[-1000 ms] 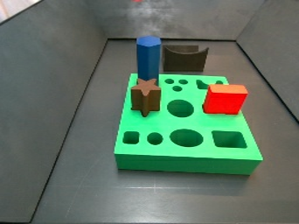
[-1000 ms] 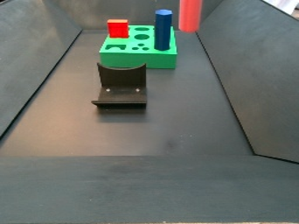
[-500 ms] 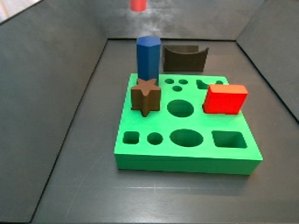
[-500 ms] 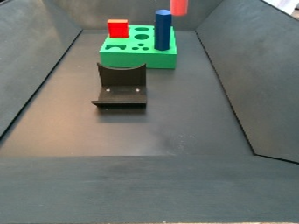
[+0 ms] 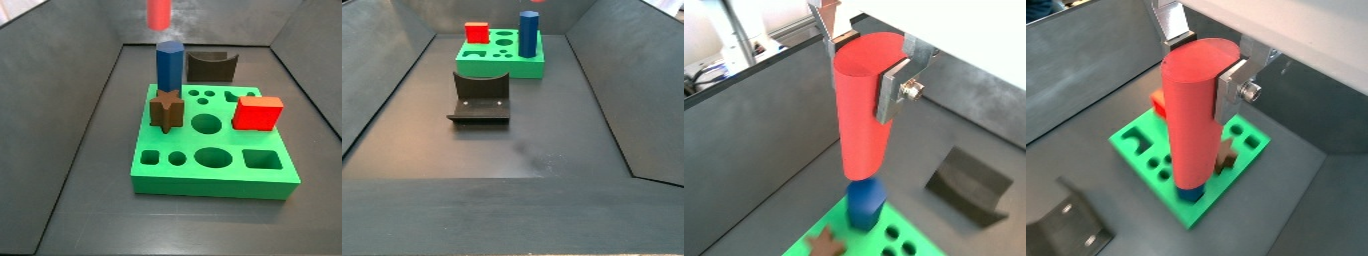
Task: Pick up the oval object. Move up. Move to above the board. Insert the oval object.
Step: Move to above the board, then insert the oval object.
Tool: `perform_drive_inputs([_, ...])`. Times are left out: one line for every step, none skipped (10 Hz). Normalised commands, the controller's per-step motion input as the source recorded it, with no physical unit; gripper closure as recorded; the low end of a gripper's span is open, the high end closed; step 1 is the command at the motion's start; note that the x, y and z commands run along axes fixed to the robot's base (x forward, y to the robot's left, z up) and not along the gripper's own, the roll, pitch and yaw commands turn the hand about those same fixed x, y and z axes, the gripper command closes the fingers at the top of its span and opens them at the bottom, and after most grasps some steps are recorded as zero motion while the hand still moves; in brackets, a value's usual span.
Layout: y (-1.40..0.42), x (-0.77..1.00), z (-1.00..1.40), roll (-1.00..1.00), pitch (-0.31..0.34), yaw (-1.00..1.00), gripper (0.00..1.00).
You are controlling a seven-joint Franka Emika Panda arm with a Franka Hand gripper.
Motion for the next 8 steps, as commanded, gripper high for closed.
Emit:
perform_drive_inputs([-0.87, 0.15, 0.03, 0.02, 0.078, 0.00, 1.00])
perform_drive_inputs([-0.68, 0.15, 0.03, 0.03, 0.081, 0.01, 1.00])
perform_drive_inputs([-0.36, 0.12, 0.01, 0.05, 0.093, 0.01, 1.00])
perform_drive_inputs([-0.22, 0.10, 0.02, 0.06, 0.092, 0.01, 1.00])
perform_drive_inputs([-0.02, 0.00, 0.00, 0.00, 0.000, 0.00, 1.00])
perform_drive_inputs([-0.12, 0.03, -0.05, 0.00, 0.000, 0.00, 1.00])
perform_drive_inputs([-0.19, 0.11, -0.06, 0.00, -0.026, -0.01, 1.00])
perform_drive_inputs([-0.41, 0.04, 0.00, 0.03, -0.041, -0.15, 1.00])
